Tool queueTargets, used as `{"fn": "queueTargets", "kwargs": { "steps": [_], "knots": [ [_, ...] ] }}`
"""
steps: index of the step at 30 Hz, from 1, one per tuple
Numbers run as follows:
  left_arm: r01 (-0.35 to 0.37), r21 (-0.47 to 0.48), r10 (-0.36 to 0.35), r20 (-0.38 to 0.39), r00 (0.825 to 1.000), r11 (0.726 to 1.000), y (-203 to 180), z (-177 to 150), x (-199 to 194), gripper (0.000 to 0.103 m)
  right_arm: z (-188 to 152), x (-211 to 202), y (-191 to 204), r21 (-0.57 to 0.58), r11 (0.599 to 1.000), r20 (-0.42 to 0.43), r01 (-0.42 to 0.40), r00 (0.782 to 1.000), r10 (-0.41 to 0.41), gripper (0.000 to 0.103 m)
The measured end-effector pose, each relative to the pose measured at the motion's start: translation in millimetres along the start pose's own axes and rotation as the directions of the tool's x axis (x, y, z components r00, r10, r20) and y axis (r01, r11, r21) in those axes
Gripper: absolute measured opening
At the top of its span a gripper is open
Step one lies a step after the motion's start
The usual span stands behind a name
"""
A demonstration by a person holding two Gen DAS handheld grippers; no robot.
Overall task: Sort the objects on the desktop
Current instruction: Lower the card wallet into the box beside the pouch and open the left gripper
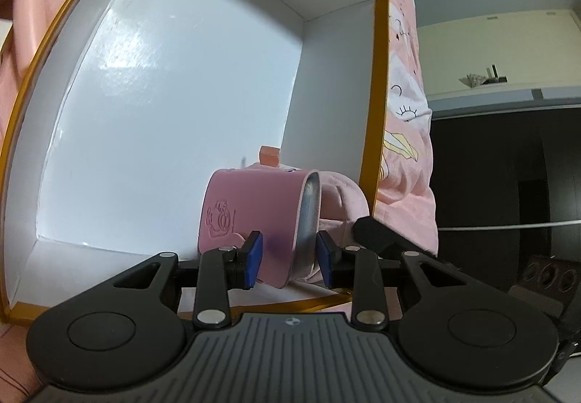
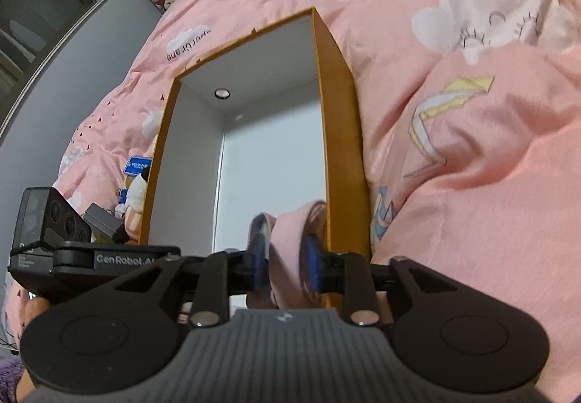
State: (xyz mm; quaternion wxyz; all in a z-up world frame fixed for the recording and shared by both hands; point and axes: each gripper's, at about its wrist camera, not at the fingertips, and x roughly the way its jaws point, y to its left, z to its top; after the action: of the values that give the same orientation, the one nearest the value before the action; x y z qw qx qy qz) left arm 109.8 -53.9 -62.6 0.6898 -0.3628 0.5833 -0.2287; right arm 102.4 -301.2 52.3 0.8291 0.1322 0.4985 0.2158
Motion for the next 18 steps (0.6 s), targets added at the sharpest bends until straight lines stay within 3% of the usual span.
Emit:
{"fn": "queueTargets", "kwargs": {
  "steps": [11, 18],
  "knots": [
    [-0.035, 0.185, 0.032, 0.023, 0.999, 0.982, -14, -10, -12, 0.036, 9, -4, 10, -0.056, 0.998, 0.052, 0.008, 0.999, -0.005, 0.033],
    [-0.082, 0.274, 0.065, 0.072, 0.995, 0.958, -24, -18, -31, 0.043, 13, -4, 22, -0.094, 0.996, 0.078, 0.009, 0.997, -0.001, 0.033]
  ]
}}
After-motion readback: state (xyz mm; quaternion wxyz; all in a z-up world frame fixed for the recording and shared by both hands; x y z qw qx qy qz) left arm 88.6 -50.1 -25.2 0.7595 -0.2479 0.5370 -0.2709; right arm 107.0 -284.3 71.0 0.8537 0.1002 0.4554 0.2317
